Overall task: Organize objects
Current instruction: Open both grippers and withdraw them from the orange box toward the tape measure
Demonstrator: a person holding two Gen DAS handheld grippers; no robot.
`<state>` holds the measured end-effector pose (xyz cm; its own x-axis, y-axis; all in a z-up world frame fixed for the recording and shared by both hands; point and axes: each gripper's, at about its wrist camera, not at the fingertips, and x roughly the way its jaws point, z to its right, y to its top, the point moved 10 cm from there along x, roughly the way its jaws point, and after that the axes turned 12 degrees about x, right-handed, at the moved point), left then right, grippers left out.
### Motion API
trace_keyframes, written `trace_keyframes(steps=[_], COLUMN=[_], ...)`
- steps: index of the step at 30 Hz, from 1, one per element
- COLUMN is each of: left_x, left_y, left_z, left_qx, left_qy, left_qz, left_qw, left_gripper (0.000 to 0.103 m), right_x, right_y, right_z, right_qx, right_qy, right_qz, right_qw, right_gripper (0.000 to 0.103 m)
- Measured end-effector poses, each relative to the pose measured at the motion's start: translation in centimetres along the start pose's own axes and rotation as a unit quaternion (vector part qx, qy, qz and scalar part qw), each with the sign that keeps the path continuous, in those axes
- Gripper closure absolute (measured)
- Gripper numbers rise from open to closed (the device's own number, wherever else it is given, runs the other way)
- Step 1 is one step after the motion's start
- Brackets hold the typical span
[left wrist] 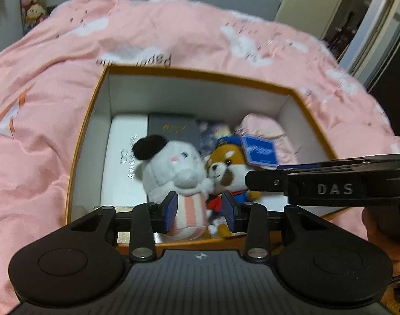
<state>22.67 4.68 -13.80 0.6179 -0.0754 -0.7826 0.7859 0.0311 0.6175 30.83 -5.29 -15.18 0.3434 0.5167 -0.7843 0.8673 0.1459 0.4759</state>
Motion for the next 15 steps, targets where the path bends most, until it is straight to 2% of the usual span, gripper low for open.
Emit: trace_keyframes(steps=[2, 8, 15], left_x=[-0.7, -2.9, -4.5], left_y=[0.3, 0.7, 0.0], left_z=[0.6, 3.1, 6.6], left_qx=[0.007, 0.026, 0.052], left_qy=[0.000, -0.013, -0.041], left_qz=[0.011, 0.039, 0.056], left_qw=[0.9999, 0.9988, 0.9963], left_gripper=[0.060, 0.060, 0.060], right_x=[-1.8, -6.9, -10.6], right_y=[0.1, -0.7, -3.5], right_z=[-0.1, 0.6, 4.0], right_qx=[-0.007, -0.016, 0.018], right_qy=[0.001, -0.017, -0.047], right_qz=[0.030, 0.112, 0.160], right_qw=[1.000, 0.993, 0.986], right_gripper=[0.048, 0.045, 0.044])
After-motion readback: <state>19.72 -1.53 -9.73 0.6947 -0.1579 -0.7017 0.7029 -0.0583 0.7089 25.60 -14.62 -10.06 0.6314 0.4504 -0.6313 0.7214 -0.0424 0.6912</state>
